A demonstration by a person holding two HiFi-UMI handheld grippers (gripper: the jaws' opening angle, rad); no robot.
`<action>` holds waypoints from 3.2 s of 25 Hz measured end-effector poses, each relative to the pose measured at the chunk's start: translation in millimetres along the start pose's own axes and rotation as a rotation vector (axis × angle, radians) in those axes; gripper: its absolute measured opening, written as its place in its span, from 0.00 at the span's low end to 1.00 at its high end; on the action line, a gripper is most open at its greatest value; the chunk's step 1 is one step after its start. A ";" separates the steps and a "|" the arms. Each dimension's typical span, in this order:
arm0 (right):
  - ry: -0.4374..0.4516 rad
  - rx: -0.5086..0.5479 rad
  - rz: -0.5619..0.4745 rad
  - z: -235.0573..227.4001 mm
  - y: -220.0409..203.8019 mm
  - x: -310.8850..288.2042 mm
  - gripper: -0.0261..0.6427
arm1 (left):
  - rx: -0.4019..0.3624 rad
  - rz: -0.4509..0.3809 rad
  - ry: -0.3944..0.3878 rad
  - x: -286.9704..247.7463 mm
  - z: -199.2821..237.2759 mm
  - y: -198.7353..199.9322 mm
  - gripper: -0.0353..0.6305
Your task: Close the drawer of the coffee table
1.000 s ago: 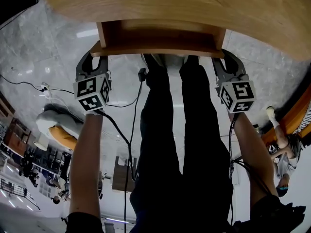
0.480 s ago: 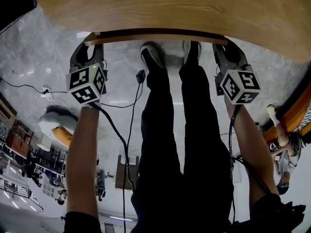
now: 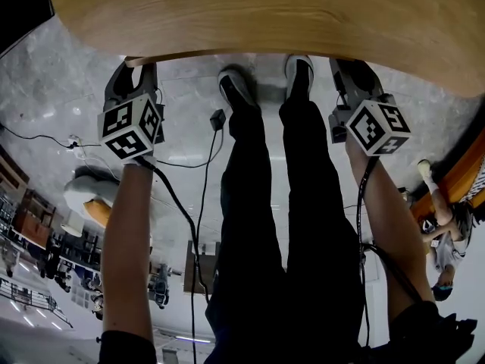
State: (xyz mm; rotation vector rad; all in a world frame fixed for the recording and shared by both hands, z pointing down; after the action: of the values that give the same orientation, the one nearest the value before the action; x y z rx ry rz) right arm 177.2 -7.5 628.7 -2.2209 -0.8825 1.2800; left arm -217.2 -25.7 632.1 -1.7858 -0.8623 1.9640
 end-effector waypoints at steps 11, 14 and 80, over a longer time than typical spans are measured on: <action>0.043 -0.249 -0.110 0.3 16.3 -15.0 0.13 | 0.042 -0.050 0.019 -12.5 3.2 20.1 0.29; 0.052 -0.277 -0.125 1.1 20.9 -18.5 0.11 | 0.046 -0.059 0.023 -16.0 3.5 24.8 0.29; 0.622 0.653 -0.756 507.4 465.5 381.9 0.04 | -0.118 -1.119 -0.171 602.6 -117.3 502.6 0.06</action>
State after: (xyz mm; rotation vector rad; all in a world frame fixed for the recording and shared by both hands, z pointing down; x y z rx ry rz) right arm 21.1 -42.1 -142.2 -1.3949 -0.7738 0.3829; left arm -118.6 -4.4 -154.8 -0.7974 -1.5869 1.2966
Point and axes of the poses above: the fingertips, and each gripper's own axes: x backward along the fingers, z to its left, y out of its top, the point moved 2 cm from there along x, backward along the fingers, and after that the axes turned 13 degrees about -z, right-handed, at the moved point
